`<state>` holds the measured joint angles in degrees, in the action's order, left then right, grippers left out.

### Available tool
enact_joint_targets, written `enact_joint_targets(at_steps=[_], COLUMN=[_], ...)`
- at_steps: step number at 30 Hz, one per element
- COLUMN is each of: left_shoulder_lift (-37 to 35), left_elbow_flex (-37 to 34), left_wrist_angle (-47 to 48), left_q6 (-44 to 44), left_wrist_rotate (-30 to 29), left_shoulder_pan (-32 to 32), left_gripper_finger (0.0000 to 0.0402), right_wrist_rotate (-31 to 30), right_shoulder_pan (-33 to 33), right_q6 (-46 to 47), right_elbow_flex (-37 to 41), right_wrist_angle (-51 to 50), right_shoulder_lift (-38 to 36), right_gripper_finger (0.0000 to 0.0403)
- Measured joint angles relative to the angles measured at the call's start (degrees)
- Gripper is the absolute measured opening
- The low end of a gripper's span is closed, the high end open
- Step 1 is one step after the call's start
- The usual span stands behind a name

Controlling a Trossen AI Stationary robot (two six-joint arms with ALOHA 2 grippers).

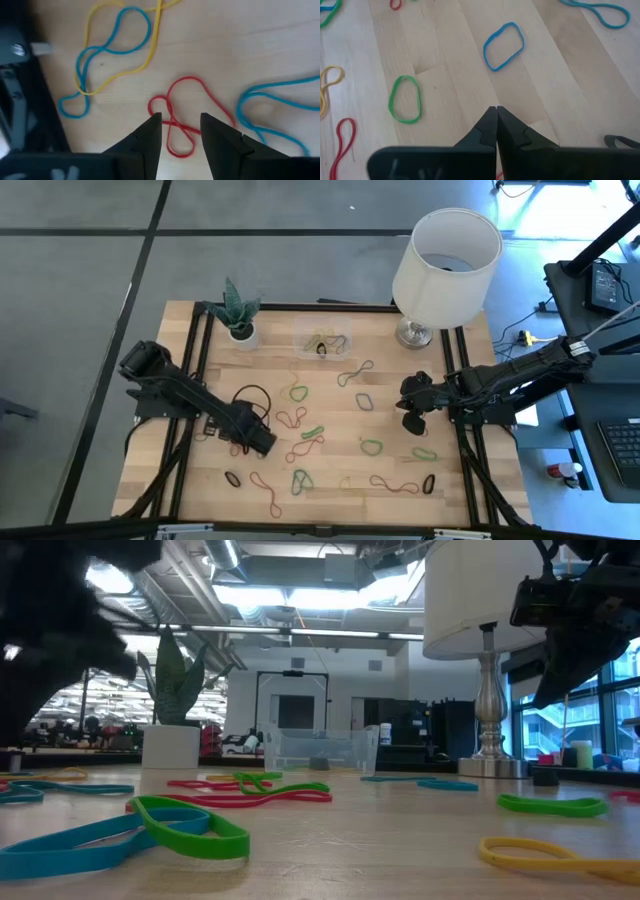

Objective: Pick and place rubber bands into bin
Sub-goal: Put the red rubber band into the transparent bin

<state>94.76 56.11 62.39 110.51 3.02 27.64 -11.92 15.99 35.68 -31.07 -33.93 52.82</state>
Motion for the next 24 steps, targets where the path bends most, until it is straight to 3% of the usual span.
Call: enact_joint_targets(at_steps=[8,13,19,24], left_shoulder_lift=[-0.73,-1.11,-2.21,-4.12], left_elbow_flex=[-9.62,-11.35,-11.16,-11.35], left_wrist_angle=[-14.44,-16.7,-16.61,-15.97], left_q6=[5.69,7.68,7.55,5.06], left_wrist_rotate=[1.51,2.0,-0.74,-1.19], left_shoulder_pan=[1.58,1.67,1.77,1.6], left_gripper_finger=[0.0123,0.0113,0.007,0.0012], right_wrist_rotate=[0.02,0.02,0.0,-0.01], right_shoulder_pan=[0.0,0.0,-0.01,-0.02], right_q6=[0.02,0.02,-0.17,-0.31], right_elbow_flex=[0.0,0.0,0.0,0.0], right_wrist_angle=[0.03,0.08,0.33,0.43], right_shoulder_lift=[0.0,0.0,0.0,0.0], right_gripper_finger=[0.0004,0.0004,0.0004,0.0004])
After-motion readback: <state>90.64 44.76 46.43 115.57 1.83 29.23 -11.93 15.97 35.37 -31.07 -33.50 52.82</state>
